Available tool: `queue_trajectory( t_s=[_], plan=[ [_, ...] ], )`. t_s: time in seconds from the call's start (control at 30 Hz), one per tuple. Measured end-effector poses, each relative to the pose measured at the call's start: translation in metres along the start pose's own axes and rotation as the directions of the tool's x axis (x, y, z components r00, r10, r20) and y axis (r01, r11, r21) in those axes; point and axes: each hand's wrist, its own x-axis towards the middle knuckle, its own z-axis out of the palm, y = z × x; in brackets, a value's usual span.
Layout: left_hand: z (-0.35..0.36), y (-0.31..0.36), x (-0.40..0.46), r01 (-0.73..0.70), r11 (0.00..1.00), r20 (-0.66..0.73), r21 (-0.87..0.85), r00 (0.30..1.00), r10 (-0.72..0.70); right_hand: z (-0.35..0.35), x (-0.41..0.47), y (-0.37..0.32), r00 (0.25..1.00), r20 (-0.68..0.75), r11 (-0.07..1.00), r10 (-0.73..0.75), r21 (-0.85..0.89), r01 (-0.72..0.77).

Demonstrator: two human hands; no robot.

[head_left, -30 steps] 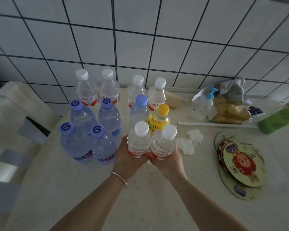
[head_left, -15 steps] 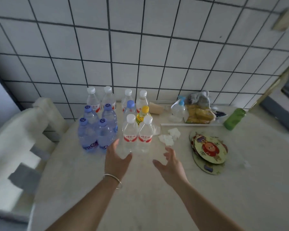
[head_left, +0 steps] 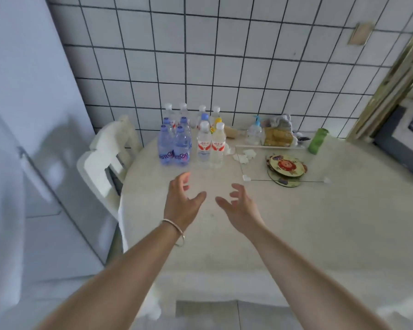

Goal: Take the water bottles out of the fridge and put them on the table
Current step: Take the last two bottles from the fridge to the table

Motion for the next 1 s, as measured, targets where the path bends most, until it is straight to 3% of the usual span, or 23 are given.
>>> queue_trajectory(
  t_s=[0.3,0.43,0.63,0.8,1.0],
  plan=[
    [-0.078,0.012,-0.103,0.039,0.995,-0.025,-0.092,0.999,-0.042,0.043,-0.135,-0.044,0.981,-0.142,0.989,-0.130,0.052,0.138],
    [-0.128,0.007,-0.146,-0.083,0.994,-0.023,-0.065,0.996,0.082,0.065,-0.192,-0.060,0.973,-0.152,0.984,-0.174,0.002,0.176],
    [-0.263,-0.018,-0.210,-0.251,0.963,-0.104,-0.094,0.965,0.242,0.143,-0.281,-0.124,0.938,-0.214,0.944,-0.273,0.129,0.305],
    [-0.391,-0.048,-0.246,-0.239,0.970,-0.156,-0.052,0.961,0.229,0.230,-0.354,-0.171,0.909,-0.116,0.896,-0.401,0.157,0.416],
    [-0.509,-0.070,-0.234,-0.111,0.982,-0.316,-0.154,0.947,0.058,0.291,-0.380,-0.250,0.847,0.068,0.847,-0.527,0.127,0.517]
  ],
)
